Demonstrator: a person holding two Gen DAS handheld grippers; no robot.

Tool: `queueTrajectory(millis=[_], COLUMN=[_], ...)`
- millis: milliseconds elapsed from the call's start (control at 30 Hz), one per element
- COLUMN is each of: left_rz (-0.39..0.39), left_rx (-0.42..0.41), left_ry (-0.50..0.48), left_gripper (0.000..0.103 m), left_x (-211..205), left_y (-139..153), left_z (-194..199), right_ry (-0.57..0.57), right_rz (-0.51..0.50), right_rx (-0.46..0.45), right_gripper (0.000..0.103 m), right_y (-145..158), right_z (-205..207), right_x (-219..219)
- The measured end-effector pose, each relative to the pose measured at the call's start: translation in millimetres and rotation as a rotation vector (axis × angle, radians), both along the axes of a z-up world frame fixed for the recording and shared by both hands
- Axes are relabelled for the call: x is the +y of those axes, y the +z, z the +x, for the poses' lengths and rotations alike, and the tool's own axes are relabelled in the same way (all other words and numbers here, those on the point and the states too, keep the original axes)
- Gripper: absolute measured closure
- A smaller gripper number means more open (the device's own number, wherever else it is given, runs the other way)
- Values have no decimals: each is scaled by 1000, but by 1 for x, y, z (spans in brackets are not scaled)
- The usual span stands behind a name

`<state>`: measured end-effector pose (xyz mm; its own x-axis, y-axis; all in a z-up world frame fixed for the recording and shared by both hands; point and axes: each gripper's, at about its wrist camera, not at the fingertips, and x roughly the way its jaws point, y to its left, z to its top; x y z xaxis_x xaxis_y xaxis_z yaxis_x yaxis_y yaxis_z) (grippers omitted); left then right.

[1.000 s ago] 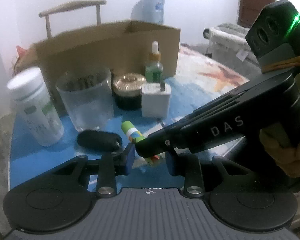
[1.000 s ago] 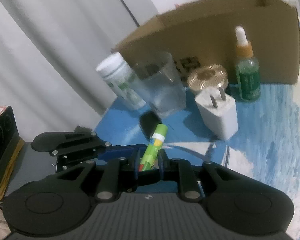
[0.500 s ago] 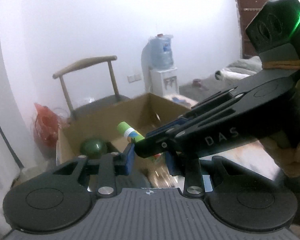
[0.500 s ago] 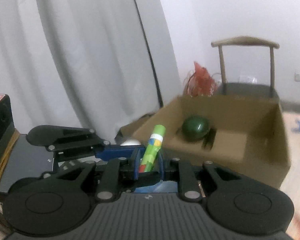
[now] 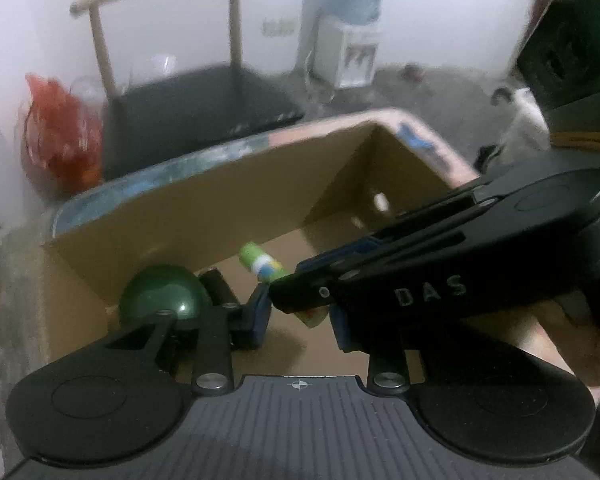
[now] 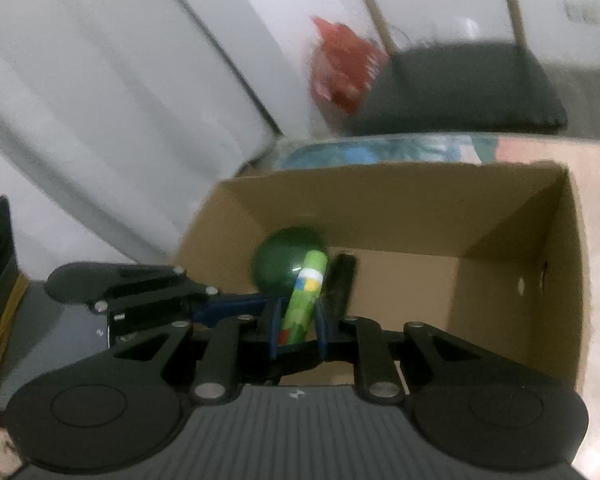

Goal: Organize rigid objects
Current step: 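Carry the glue stick into the box and open the right gripper, then move the right gripper back over the table objects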

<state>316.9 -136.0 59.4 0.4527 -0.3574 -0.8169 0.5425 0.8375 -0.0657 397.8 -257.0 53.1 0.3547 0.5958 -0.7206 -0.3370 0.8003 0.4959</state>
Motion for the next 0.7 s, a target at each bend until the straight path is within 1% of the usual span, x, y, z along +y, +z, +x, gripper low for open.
queueTrajectory(millis=[100, 200, 267, 333, 400, 500, 600, 633, 700], left_rz=[45, 42, 23, 12, -3, -54, -122, -143, -172], left_rx=[33, 47, 45, 17, -17, -92, -181, -210, -252], left_ry=[25, 42, 47, 48, 48, 47, 43, 40, 33], left_gripper=[72, 71, 70, 70, 70, 69, 65, 64, 58], left_x=[-3, 1, 8, 18, 25, 44, 72, 82, 98], left_y=[-13, -14, -8, 8, 22, 52, 80, 86, 91], left_z=[14, 12, 6, -9, -18, -50, -101, -120, -156], right_ry=[-13, -23, -26, -33, -37, -42, -31, -22, 5], right_rz=[-49, -58, -50, -29, 8, 57, 108, 121, 138], right_rx=[31, 55, 45, 18, -22, -114, -215, -241, -296], right_gripper=[83, 82, 82, 82, 82, 82, 82, 83, 81], right_y=[-18, -26, -23, -12, 5, 37, 66, 72, 79], right_z=[17, 18, 12, 2, -16, -60, -114, -134, -177], right_x=[8, 8, 5, -1, -8, -25, -42, -46, -51])
